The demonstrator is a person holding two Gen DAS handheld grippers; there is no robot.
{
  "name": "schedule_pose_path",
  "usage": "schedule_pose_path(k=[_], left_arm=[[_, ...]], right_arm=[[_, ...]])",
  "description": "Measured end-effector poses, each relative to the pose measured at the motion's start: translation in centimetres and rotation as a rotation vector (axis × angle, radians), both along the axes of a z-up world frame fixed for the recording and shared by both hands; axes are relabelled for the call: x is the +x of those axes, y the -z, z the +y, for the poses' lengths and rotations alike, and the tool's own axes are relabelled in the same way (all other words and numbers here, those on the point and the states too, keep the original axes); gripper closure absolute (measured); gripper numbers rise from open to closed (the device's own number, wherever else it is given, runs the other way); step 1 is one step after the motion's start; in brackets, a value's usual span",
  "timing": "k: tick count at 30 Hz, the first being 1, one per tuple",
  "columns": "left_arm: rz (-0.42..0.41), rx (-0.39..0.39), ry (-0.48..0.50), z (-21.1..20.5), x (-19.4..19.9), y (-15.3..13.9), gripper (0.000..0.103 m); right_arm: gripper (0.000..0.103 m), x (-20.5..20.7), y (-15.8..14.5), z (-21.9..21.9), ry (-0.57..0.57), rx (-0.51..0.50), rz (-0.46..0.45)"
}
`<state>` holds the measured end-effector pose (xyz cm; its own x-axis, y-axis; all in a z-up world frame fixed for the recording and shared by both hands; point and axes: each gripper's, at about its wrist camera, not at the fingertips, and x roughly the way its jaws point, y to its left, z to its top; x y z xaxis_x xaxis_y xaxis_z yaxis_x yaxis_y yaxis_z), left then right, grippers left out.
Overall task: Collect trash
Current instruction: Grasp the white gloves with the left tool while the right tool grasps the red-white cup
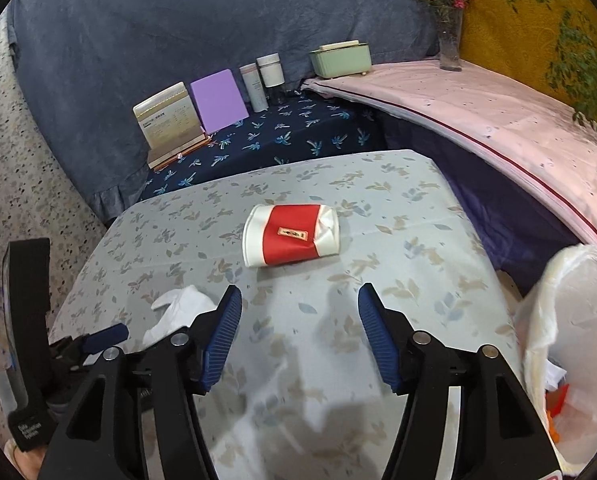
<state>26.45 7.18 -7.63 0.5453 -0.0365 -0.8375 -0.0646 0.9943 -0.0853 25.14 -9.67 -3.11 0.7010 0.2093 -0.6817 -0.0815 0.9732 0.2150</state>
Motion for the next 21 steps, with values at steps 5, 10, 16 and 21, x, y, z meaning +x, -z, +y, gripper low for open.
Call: schedule_pose_path(k=[5,10,16,21], left_arm=[[0.039,-0.011,0.004,0.4,1.2,1.6,0.014],[0.044,-0.015,0.013,0.4,1.8,2.3,0.018],[0.037,-0.033,0.031,0.2,1.9,2.1,0.041],[0.047,-0.110,0.061,0.3,2.0,1.5,0.084]], right_arm=[[0.044,2.4,0.9,1.1,-0.017,-0.001,0.015],[0.044,3.8,1.8,2.2,-0.030,-0.010,0.029],[0.039,4.6,2.4,2.7,-0.031,-0.012,0.035],[0.036,5.0,2.5,2.9,-0.030,-0.015,0.035]])
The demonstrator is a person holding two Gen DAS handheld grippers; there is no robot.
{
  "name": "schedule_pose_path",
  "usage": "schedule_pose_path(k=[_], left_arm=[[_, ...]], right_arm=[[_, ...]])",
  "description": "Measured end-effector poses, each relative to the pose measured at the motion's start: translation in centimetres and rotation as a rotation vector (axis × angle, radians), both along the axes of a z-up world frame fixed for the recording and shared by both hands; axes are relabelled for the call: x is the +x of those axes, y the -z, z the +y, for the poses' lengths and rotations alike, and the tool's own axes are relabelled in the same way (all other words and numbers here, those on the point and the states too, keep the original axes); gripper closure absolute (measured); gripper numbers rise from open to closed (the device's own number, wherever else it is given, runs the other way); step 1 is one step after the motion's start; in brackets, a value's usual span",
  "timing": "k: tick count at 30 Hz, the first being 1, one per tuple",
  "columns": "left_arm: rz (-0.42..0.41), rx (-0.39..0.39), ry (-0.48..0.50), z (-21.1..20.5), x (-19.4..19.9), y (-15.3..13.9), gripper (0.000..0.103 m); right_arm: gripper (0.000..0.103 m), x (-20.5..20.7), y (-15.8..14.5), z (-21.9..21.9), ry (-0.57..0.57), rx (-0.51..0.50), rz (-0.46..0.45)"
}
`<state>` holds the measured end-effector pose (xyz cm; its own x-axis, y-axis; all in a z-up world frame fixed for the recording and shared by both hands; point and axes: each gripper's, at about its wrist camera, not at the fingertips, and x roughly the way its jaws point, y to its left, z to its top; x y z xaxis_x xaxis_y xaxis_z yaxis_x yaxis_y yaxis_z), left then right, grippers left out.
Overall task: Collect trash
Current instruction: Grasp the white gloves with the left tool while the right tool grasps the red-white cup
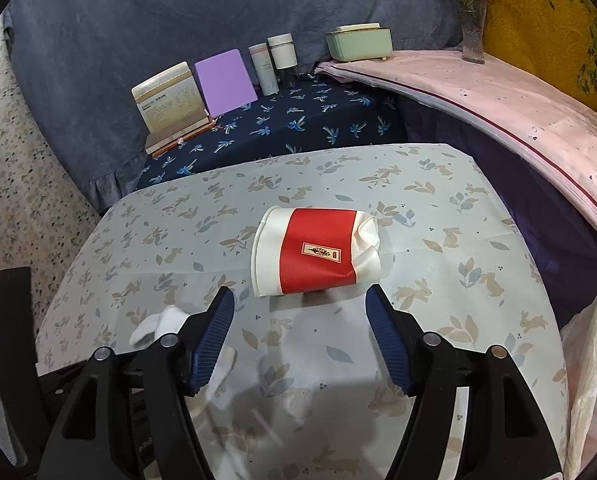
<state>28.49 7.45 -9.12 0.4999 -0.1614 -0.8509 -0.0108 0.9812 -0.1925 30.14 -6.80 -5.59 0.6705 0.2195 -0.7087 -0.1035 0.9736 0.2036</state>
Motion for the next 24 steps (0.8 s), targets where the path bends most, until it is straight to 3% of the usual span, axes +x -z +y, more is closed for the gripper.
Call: schedule_pose_path(k=[10,24], left_arm=[[-0.056,-0.032,-0.074,2.2,0.4,-2.7,0.086],[-0.050,-0.040,-0.093,3.4,1.2,-2.6,0.086]], right_arm=[[0.019,2.6,-0.2,1.5,0.023,-0.056,0.001],[0.021,5.0,1.7,2.6,0.054,-0.129,0.052]])
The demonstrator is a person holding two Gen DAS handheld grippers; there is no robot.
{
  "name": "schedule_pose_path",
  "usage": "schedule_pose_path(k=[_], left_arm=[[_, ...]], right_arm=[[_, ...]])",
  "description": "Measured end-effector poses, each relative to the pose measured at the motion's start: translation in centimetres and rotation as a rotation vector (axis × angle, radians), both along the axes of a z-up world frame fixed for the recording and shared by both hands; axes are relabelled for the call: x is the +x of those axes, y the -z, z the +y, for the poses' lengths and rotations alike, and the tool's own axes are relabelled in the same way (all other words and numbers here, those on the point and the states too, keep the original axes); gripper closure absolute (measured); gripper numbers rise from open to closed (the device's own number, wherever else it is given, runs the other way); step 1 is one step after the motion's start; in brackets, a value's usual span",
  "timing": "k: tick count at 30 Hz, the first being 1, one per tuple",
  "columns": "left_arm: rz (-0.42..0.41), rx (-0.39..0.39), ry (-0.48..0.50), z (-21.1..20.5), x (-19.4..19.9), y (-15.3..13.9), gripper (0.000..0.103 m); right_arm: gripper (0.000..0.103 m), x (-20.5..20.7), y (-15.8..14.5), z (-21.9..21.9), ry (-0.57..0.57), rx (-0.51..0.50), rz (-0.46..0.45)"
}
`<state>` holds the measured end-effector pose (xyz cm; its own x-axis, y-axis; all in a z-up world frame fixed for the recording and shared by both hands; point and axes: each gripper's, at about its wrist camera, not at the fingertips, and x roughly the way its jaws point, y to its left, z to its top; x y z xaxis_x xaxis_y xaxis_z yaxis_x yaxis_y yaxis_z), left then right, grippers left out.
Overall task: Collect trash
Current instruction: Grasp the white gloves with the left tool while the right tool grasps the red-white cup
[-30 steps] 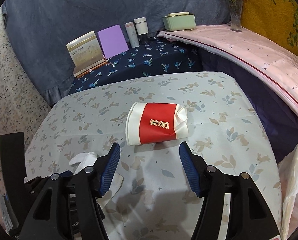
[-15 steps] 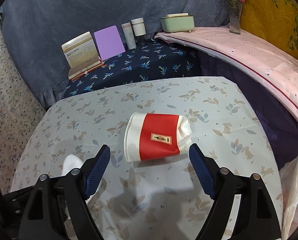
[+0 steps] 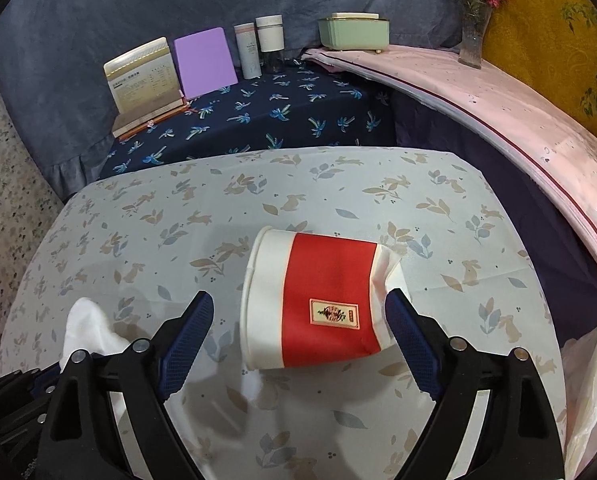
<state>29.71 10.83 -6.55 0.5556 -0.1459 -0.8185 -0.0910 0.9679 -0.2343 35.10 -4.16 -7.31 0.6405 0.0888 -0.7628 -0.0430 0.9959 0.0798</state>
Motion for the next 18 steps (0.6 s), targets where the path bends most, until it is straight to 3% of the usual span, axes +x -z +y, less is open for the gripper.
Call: schedule_pose_path(k=[8,18], left_arm=[[0.002,0.007,0.020,-1.0,-0.3,0.1,0.086],[0.001,0.012,0.051,-3.2,-1.3,-0.3,0.086]], right_arm=[[0.038,-1.0,0.2,-2.1,0.041,0.018,0.013],[0.069,-2.5,0.1,-4.4,0.058,0.035,0.033]])
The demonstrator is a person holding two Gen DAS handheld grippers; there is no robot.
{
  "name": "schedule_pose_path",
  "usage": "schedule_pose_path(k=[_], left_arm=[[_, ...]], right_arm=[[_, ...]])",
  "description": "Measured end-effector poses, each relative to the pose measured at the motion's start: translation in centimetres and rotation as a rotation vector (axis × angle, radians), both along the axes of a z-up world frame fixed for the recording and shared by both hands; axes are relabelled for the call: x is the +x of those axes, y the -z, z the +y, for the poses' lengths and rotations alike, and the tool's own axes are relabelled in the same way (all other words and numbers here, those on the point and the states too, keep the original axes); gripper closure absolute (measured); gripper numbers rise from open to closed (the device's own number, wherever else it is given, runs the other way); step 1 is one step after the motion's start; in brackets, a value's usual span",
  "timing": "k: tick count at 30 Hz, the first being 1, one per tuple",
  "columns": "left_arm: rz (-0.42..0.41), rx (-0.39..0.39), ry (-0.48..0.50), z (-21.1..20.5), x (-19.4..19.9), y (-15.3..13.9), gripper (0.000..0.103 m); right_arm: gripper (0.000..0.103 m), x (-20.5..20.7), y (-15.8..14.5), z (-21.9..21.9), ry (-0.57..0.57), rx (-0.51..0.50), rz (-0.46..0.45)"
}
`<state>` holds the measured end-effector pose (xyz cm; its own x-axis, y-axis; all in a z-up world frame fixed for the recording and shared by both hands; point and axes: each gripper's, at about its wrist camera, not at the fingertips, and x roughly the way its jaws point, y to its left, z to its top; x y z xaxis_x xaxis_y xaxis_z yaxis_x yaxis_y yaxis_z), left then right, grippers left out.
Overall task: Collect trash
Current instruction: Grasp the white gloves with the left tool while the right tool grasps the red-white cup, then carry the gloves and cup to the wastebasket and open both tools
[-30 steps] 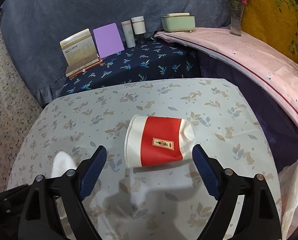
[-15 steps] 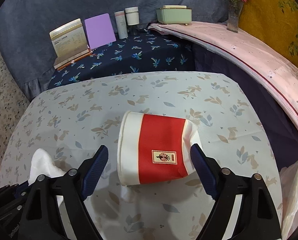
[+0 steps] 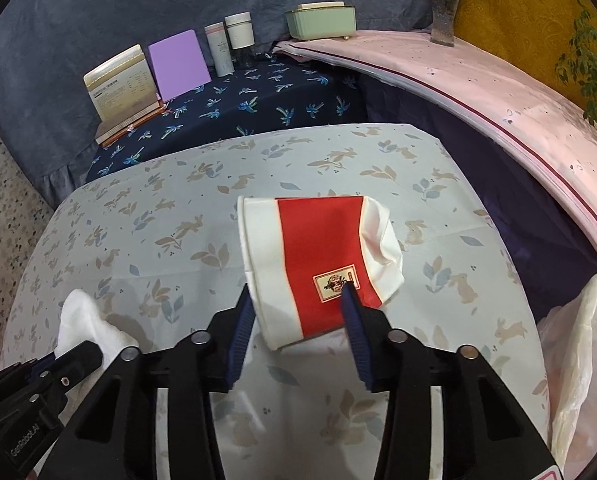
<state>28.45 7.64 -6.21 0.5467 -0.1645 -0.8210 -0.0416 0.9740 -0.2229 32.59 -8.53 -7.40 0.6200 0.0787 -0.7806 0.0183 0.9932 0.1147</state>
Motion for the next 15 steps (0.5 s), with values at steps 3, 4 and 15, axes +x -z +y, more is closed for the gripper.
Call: schedule_pose_path(k=[3,4,15], left_arm=[[-0.002,0.002,0.012,-0.7,-0.3,-0.2,0.086],[-0.003,0.002,0.016,-0.9,-0.4,-0.3,0.086],[-0.025,0.003,0.073,-4.2,-2.1,-1.7,0.086]], right_arm=[[0.082,-0.5,0.0,-0.6,0.001,0.004,0.006],[0.087,-0.7,-0.1,-0.9,0.003,0.010,0.008],[0.100,-3.9,-1.5,-4.1,0.038,0.059,-0.014]])
